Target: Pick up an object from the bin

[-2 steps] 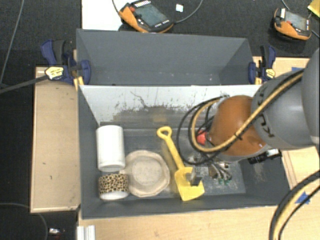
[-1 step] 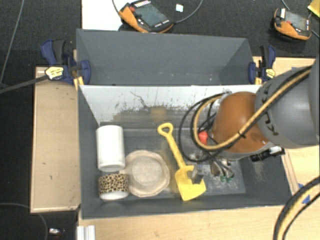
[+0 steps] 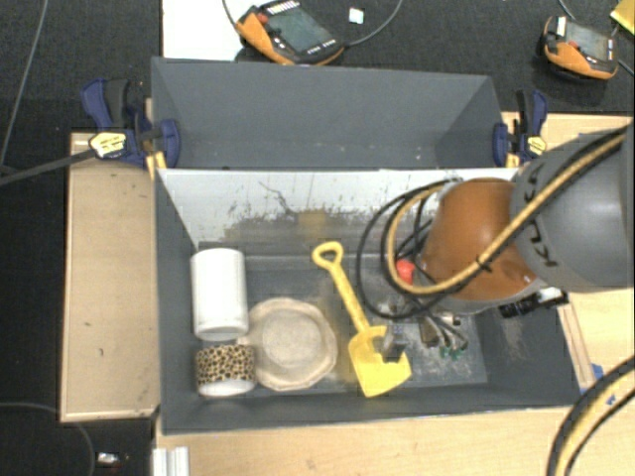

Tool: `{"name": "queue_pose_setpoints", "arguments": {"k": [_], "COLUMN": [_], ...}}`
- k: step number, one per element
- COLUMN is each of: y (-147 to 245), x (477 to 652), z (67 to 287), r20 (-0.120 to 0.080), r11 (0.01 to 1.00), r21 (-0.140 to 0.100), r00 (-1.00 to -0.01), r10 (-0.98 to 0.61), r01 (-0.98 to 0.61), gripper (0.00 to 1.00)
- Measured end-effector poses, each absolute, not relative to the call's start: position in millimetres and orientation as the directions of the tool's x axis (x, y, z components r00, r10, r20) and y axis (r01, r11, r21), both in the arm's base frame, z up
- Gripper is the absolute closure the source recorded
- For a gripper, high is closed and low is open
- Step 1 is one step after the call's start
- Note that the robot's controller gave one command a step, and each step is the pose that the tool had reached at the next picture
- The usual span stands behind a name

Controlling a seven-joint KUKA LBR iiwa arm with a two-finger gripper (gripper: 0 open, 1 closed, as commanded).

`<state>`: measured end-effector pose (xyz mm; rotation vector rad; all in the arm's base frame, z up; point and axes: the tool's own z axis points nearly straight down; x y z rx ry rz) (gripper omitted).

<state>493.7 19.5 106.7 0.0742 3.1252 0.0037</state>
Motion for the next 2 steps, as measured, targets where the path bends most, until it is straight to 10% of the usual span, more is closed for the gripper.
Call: {"name": "queue_pose_setpoints", "arguments": {"k": [2], "y": [19.3], "x": [493.1], "z": [137.0], "r20": [-0.013], "r11": [0.999], "r21": [0.003], "r00": [-0.999], "r10": [0.047], "r01": [0.047], "gripper": [1.0]}}
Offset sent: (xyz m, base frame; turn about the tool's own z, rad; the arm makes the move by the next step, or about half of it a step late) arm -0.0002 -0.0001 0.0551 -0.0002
